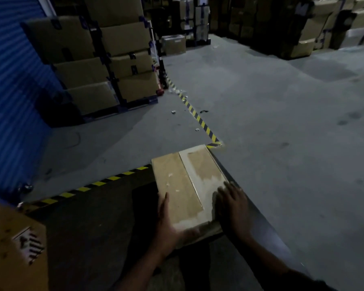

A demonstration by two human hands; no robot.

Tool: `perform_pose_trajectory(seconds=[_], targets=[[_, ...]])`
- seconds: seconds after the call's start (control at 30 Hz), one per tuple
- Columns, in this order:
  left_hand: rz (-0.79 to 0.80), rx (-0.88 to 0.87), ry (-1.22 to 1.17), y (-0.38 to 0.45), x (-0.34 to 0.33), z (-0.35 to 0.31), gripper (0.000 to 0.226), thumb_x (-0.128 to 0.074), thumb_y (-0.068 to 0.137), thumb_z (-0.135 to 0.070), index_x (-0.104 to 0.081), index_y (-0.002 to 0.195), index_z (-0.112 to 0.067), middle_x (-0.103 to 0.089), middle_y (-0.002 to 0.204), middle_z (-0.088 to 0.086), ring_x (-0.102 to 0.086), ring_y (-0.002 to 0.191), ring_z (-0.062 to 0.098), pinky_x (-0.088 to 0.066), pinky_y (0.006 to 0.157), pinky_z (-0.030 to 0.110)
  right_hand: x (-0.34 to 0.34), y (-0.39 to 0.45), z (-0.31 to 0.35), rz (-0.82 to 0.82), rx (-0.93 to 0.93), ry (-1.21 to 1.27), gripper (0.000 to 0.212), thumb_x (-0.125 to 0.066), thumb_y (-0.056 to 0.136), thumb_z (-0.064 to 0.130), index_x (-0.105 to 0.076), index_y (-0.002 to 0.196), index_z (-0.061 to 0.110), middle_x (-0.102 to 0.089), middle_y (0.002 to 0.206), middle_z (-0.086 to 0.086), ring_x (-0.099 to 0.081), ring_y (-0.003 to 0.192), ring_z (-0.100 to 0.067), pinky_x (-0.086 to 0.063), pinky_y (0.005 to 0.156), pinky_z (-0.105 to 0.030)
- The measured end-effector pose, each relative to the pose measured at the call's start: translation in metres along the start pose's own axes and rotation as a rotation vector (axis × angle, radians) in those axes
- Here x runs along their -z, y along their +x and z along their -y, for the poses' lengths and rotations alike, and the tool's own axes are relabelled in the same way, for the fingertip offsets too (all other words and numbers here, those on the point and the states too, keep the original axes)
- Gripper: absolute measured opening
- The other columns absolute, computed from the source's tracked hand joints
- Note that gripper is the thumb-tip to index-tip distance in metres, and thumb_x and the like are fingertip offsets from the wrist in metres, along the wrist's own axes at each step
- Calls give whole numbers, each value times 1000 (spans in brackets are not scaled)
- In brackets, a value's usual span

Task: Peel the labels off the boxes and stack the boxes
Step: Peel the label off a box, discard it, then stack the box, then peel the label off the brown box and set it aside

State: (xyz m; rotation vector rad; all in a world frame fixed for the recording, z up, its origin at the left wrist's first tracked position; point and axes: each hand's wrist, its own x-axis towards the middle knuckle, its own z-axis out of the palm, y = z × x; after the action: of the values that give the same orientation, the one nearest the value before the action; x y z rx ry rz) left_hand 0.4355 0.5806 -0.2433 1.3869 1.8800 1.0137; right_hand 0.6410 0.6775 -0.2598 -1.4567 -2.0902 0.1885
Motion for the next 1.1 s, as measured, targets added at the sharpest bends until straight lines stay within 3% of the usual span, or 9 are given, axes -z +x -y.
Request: perform_pose_trajectory(seconds=[0.1, 0.2, 0.3, 0.4, 0.53, 0.67, 0.77, 0.93, 1.1], targets=[[28, -62, 112, 0, -5, 10, 145, -80, 40, -76, -4, 154, -27, 17, 158, -19, 11, 141, -11, -5, 113, 12, -10, -16, 9, 48, 67, -15, 50, -53, 79, 24, -61, 127, 16, -56, 138, -3, -48, 131, -24, -30, 107, -40], [-11, -12, 126, 30, -9, 4, 142, -70, 42, -85, -11, 154, -20, 11, 160, -11, 6, 143, -8, -1, 110, 3, -23, 11, 7, 34, 21, 62, 45, -52, 79, 24, -66, 121, 14, -61, 131, -4, -54, 125, -24, -35, 104, -35], [11, -12, 158, 58, -17, -6, 135, -74, 50, -76, -8, 155, -21, 18, 161, -6, 9, 147, 4, -8, 120, 23, -27, 47, -10, -3, 44, 82, 35, -59, 80, 22, -71, 111, 12, -68, 121, -5, -60, 116, -26, -41, 100, -34], [28, -10, 211, 82, -24, -16, 128, -80, 59, -65, -7, 155, -21, 21, 161, -4, 11, 149, 11, -9, 120, 26, -28, 77, -30, 19, 57, 47, 27, -63, 84, 28, -72, 107, 18, -69, 119, -1, -61, 115, -23, -42, 99, -34], [54, 48, 298, 110, -30, -26, 128, -78, 61, -66, -4, 155, -22, 24, 161, 0, 11, 150, 19, -14, 122, 37, -28, 103, -42, 94, 110, 10, 34, -54, 90, 35, -70, 113, 16, -66, 124, -3, -58, 120, -24, -43, 101, -38], [68, 73, 435, 120, -29, -31, 128, -76, 59, -70, -8, 156, -19, 21, 161, 4, 13, 150, 22, -13, 122, 40, -24, 108, -38, 223, 102, -8, 38, -54, 94, 26, -59, 129, 12, -52, 142, -8, -42, 136, -27, -27, 114, -44], [77, 102, 403, 118, -27, -37, 125, -78, 59, -68, -13, 155, -21, 16, 162, 5, 9, 150, 23, -13, 122, 39, -17, 109, -25, 305, 105, -2, 46, -53, 93, 15, -50, 138, 7, -42, 149, -11, -33, 142, -28, -16, 118, -41], [-9, 40, 313, 104, -20, -50, 101, -76, 74, -52, -23, 153, -19, -3, 164, 6, 0, 151, 19, -12, 119, 32, -18, 91, 15, 253, 65, 158, 43, -57, 92, 21, -55, 133, 9, -53, 140, -9, -46, 131, -27, -37, 109, -36], [-121, -37, 235, 72, 9, -55, 84, -72, 84, -27, -25, 152, -14, -12, 162, 7, -5, 151, 20, -10, 120, 29, -11, 71, 68, 147, 12, 307, 34, -56, 95, 27, -59, 126, 15, -60, 130, -4, -55, 118, -23, -46, 93, -32]])
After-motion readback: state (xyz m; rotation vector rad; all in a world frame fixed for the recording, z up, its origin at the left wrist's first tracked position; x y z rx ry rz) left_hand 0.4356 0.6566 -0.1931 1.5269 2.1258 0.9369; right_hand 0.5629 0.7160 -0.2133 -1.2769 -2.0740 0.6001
